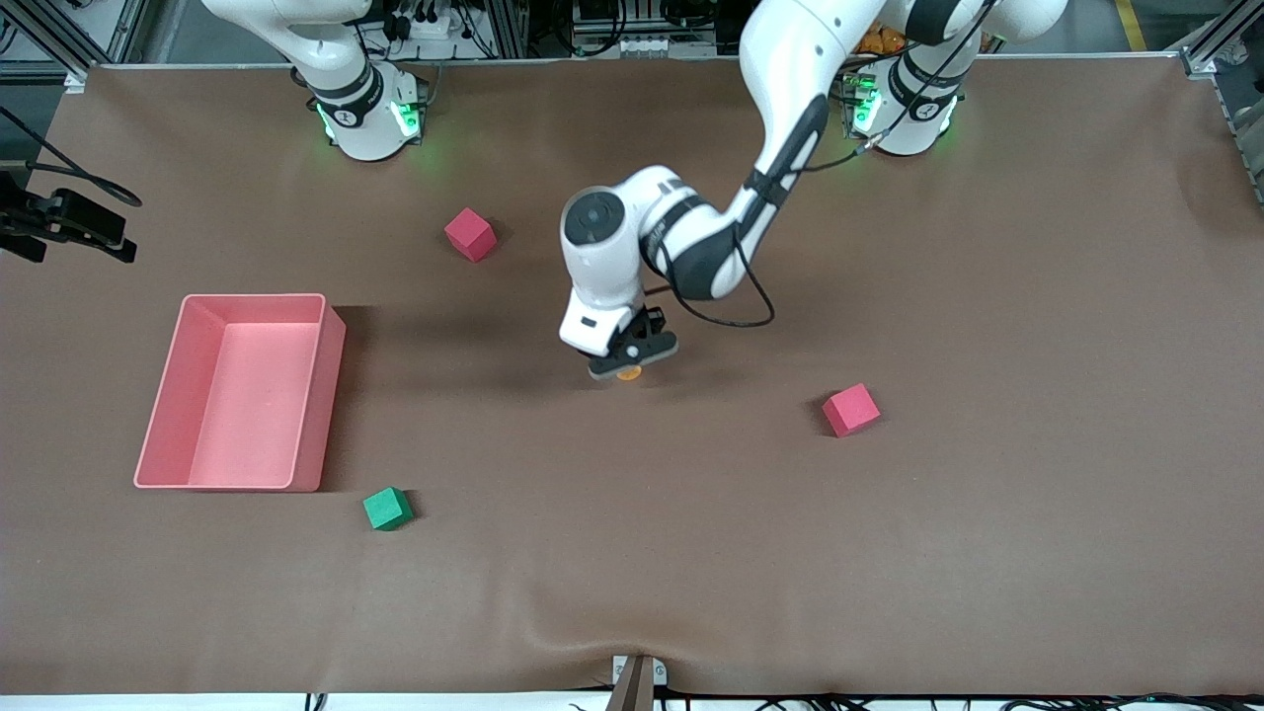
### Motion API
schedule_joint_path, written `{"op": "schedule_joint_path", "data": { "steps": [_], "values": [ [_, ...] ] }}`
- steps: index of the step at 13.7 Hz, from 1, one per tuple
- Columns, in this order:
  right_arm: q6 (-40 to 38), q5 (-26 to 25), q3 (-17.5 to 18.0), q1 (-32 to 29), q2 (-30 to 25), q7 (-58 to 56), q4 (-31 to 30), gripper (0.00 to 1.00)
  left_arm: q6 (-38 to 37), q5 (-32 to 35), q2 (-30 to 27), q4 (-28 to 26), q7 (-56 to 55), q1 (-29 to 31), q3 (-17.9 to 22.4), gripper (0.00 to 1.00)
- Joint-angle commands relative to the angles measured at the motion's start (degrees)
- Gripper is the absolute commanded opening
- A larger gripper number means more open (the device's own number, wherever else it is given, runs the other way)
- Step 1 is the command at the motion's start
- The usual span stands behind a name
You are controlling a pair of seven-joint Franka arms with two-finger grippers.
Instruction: Place and upright button with both arms
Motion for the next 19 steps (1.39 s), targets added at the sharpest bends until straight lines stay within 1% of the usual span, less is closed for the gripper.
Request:
{"op": "schedule_joint_path", "data": {
  "steps": [1,3,4,5,6,7,9,10,13,14,15,16,19],
  "values": [
    [-0.38,0.72,0.35,-0.31,-0.66,-0.67,-0.25,1.00,-1.08,9.32,-1.05,-0.06,-15.29,-3.91,2.00,0.01],
    [-0.38,0.72,0.35,-0.23,-0.66,-0.67,-0.25,1.00,-1.25,11.11,-1.05,0.20,-20.94,-5.49,2.10,0.00],
    [-0.30,0.72,0.35,-0.14,-0.66,-0.67,-0.25,1.00,-2.04,12.42,-0.96,0.12,-24.54,-7.33,3.75,0.00],
    [-0.29,0.72,0.35,-0.14,-0.66,-0.67,-0.25,1.00,-3.00,15.48,-0.79,0.12,-26.57,-9.79,5.68,0.00],
    [-0.29,0.72,0.35,-0.14,-0.66,-0.67,-0.25,1.00,-3.36,18.82,-0.18,-0.06,-27.20,-11.99,6.48,0.00],
    [-0.29,0.80,0.35,-0.14,-0.66,-0.67,-0.25,1.00,-4.23,23.98,1.05,-0.32,-29.30,-13.84,6.75,0.00],
    [-0.29,0.72,0.35,-0.14,-0.66,-0.67,-0.25,1.00,-5.90,35.93,2.72,-0.67,-40.34,-17.09,6.49,0.00],
    [-0.29,0.80,0.35,-0.14,-0.66,-0.67,-0.25,1.00,-6.00,40.86,3.60,-1.02,-44.74,-18.50,6.32,0.00],
    [-0.29,0.72,0.35,-0.14,-0.57,-0.67,-0.33,1.00,-7.66,49.14,8.78,-1.11,-55.82,-23.42,6.58,0.00],
    [-0.29,0.80,0.35,-0.14,-0.57,-0.67,-0.33,1.00,-9.84,53.61,10.19,-1.20,-58.21,-24.39,6.41,0.00],
    [-0.38,0.72,0.35,-0.14,-0.57,-0.67,-0.33,1.00,-13.61,56.53,11.77,-1.55,-58.50,-24.66,6.32,0.00],
    [-0.30,0.72,0.35,-0.14,-0.57,-0.67,-0.33,1.00,-16.17,57.43,13.26,-1.55,-58.76,-24.84,6.23,0.00],
    [-0.12,0.81,0.52,-0.05,-0.66,-0.58,-0.25,1.00,-16.98,58.75,14.33,-1.38,-62.44,-25.54,6.32,0.00]
  ]
}}
